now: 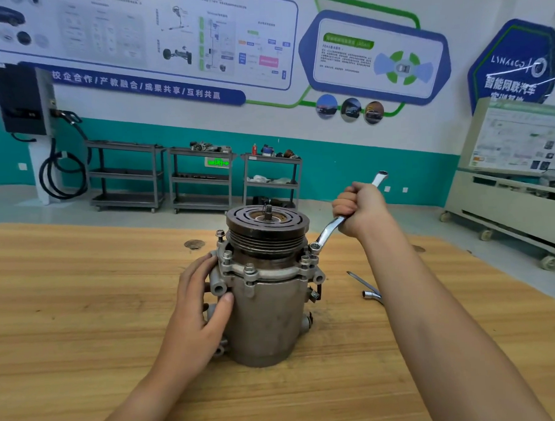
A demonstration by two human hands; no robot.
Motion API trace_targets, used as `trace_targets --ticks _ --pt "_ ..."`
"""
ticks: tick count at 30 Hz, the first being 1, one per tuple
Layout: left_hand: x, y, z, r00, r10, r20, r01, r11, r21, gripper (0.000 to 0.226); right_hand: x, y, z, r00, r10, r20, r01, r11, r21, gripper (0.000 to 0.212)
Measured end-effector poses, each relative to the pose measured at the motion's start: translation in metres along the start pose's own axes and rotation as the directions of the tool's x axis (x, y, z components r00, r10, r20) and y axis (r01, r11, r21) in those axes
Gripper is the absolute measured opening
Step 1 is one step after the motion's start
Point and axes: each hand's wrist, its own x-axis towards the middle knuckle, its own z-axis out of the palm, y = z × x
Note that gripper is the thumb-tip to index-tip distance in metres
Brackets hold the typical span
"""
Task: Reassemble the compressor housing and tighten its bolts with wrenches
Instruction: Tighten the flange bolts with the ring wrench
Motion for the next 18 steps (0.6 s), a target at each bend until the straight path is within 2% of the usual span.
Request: trace_targets --ticks 8,14,18 --pt "0.000 0.000 0.001 1.000 0.007 -0.009 -0.007 1.000 -0.009 0.056 0.015 0.006 0.007 0.991 0.123 0.052 -0.118 0.989 -0.088 0.043" --pt "0.001 -0.002 0.001 1.000 0.008 -0.013 -0.008 1.000 0.000 0.057 0.019 0.007 0.031 0.970 0.178 0.167 -0.105 0.922 -0.372 0.043" --pt "0.000 -0.003 0.000 1.000 0.015 -0.015 -0.015 1.000 -0.014 0.053 0.029 0.016 0.026 0.951 0.265 0.157 -0.199 0.918 -0.343 0.042"
